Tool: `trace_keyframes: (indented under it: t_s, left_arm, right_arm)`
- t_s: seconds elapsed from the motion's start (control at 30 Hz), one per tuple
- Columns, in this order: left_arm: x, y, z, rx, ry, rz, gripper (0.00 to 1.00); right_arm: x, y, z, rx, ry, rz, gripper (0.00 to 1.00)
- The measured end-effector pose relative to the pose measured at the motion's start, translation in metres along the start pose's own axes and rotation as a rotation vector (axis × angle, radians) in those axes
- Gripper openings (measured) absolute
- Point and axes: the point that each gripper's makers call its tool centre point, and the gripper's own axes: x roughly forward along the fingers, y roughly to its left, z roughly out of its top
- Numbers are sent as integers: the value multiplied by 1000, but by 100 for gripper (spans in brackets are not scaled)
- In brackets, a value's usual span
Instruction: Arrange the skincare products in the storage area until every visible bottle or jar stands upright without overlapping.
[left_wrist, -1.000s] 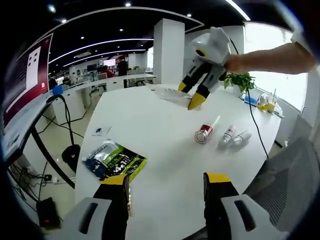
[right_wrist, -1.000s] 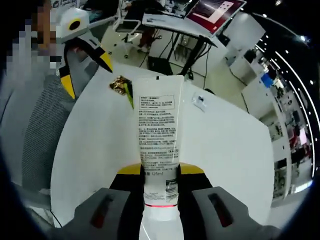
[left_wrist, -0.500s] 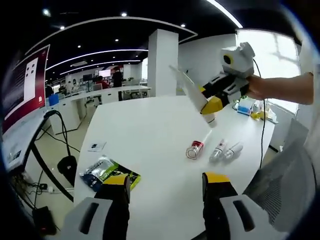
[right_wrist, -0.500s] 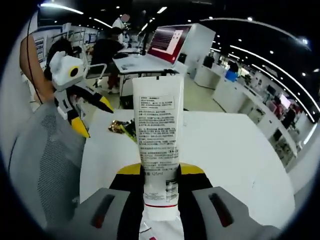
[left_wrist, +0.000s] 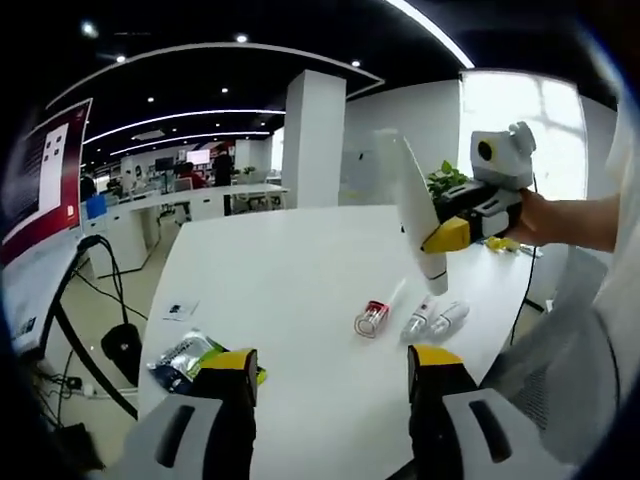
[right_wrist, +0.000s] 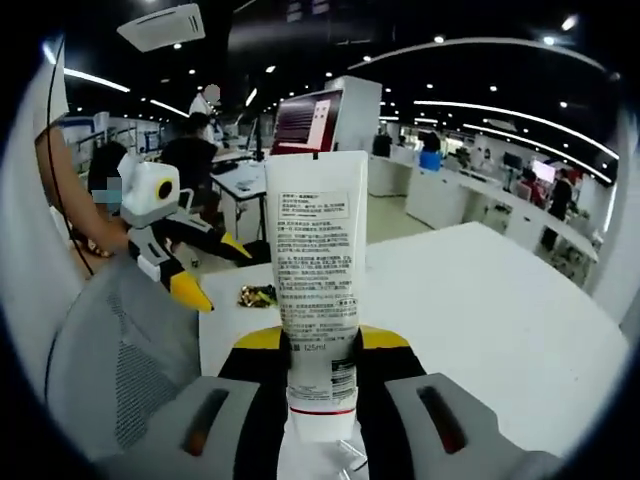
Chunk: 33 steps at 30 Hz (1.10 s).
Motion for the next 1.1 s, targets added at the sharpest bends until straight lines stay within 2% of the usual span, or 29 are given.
trace_keyframes:
  t_s: [0.07, 0.13, 0.27, 0.3, 0.37, 0.47, 0.6, 0.7, 0.87, 0.97, 1.1]
  left_arm:
    - [-2, -4, 6, -7, -15, -17, 64]
    - [-3, -19, 29, -122, -99, -78, 67]
    - [-2, -38, 51, -257, -184, -174, 70]
    - [-2, -44, 55, -309, -202, -215, 70]
    - [-3, -47, 59, -375, -232, -249, 70]
    - [-3, -53, 57, -463, -245, -309, 70]
    - [-3, -53, 45, -474, -230, -312, 71]
    - [-4, -55, 49, -482, -240, -337, 71]
    - [-7, -61, 53, -550, -254, -399, 71]
    - [-8, -66, 52, -586, -241, -443, 70]
    - [-7, -69, 49, -579, -225, -453, 68]
  right_arm:
    - [-1, 6, 8, 35, -40, 3, 23]
    - [-1, 10, 15, 72, -85, 7, 23]
    - [-2, 14, 19, 166, -141, 12, 23]
    - [-3, 16, 20, 187, -163, 20, 23]
    - [-3, 22, 19, 210, -178, 32, 23]
    - [-1, 33, 16, 248, -172, 47, 23]
    - [2, 48, 18, 298, -198, 80, 23]
    - [3, 54, 17, 327, -210, 100, 23]
    - [5, 64, 12, 377, -217, 141, 23]
    - [4, 69, 12, 452, -248, 169, 23]
    - [2, 76, 9, 496, -258, 207, 24]
